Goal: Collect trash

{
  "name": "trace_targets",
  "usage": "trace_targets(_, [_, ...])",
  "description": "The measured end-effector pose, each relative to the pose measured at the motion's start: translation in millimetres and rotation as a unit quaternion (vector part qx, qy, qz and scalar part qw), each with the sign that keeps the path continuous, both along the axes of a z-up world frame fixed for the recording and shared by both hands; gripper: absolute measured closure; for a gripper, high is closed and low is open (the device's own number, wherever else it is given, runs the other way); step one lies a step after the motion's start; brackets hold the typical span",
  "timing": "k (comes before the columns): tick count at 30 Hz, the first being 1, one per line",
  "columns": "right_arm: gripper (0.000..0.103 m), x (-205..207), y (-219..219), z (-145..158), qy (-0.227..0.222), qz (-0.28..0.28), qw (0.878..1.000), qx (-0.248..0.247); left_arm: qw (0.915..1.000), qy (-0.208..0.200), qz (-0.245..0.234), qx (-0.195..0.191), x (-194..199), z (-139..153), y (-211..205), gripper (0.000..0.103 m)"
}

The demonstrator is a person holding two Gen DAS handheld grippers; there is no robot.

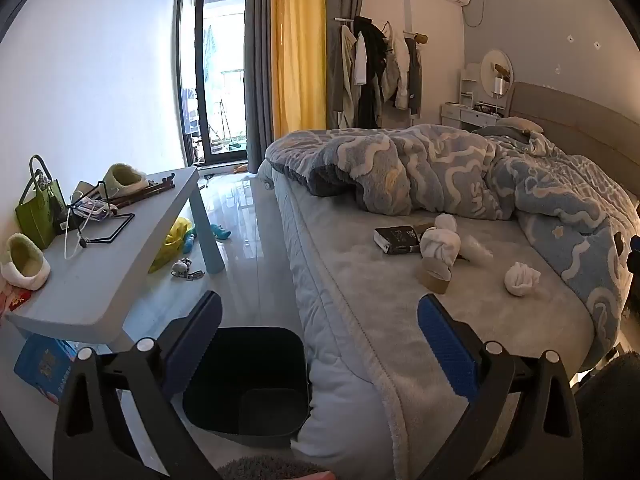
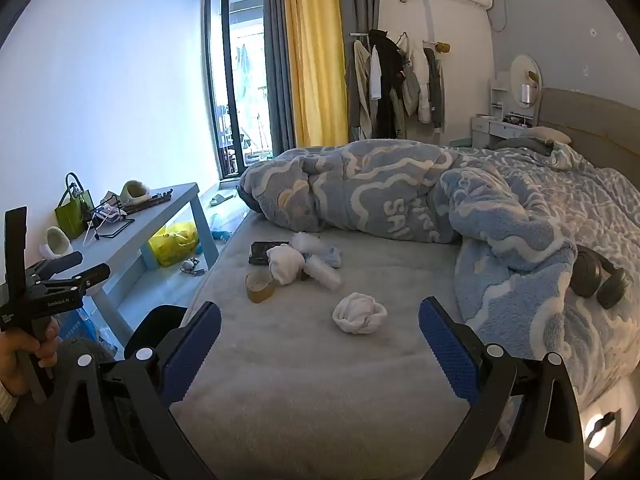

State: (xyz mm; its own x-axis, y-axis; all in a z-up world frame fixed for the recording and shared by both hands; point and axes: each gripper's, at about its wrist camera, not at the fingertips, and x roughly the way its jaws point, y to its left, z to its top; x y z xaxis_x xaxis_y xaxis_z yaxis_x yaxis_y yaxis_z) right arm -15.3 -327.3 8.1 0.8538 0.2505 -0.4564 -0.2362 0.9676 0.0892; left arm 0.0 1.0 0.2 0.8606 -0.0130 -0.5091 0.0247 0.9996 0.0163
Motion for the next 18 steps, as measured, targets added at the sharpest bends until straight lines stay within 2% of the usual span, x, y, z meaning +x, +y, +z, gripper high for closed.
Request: trace_targets(18, [0.003,-0.1,-0.3,-0.3,0.001,0.000,1.000,0.001,1.0000,-0.001,0.002,0.003,-1.1,0.1,0.8,0.003])
